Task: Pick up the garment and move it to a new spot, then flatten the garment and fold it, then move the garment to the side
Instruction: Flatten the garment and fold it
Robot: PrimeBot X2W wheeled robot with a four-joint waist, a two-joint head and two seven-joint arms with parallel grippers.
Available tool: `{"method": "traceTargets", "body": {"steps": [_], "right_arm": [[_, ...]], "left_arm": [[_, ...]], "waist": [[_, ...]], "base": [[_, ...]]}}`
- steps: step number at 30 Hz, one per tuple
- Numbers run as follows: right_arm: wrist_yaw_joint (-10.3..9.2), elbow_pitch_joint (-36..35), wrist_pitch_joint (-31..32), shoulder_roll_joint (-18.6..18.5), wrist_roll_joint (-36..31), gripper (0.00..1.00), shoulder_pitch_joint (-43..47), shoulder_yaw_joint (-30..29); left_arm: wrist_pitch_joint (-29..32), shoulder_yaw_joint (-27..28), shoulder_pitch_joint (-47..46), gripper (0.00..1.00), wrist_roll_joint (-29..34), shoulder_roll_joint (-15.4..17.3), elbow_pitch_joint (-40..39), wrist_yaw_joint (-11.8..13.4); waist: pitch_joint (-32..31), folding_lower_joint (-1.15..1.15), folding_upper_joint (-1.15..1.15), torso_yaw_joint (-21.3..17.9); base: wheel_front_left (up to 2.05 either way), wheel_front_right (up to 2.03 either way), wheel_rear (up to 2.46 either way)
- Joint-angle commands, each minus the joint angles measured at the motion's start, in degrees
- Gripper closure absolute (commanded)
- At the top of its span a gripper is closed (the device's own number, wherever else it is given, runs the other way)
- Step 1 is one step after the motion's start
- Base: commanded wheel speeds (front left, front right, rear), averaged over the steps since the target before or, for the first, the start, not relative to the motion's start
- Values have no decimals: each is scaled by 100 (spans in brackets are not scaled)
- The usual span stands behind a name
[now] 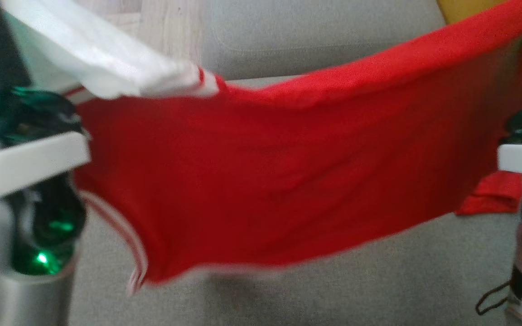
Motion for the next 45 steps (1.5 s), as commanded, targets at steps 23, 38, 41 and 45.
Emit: {"method": "traceTargets", "body": {"steps": [23, 38, 41, 45], "right_arm": [[-3, 4460, -687, -481, -894, 100, -5105, 783], [-3, 7404, -2126, -393, -986, 100, -5397, 1017], [-3, 7767, -1985, -459, -759, 100, -4960, 1309], [-3, 7988, -1677, -650, -490, 100, -4382, 1926]], "left_arm": [[-216, 55, -5191, 100, 231, 781, 5873, -1525], [-1329, -612, -5132, 100, 432, 372, 7513, -2159], [-1350, -852, -4350, 100, 345, 452, 7307, -2164], [-1355, -1212, -3240, 100, 129, 697, 6851, -2166]], "waist": [[2373, 1, 0, 145], [2468, 1, 0, 472], [2323, 1, 0, 481], [2049, 1, 0, 472]], "base": [[0, 0, 0], [0, 0, 0], [0, 0, 0], [0, 0, 0]]}}
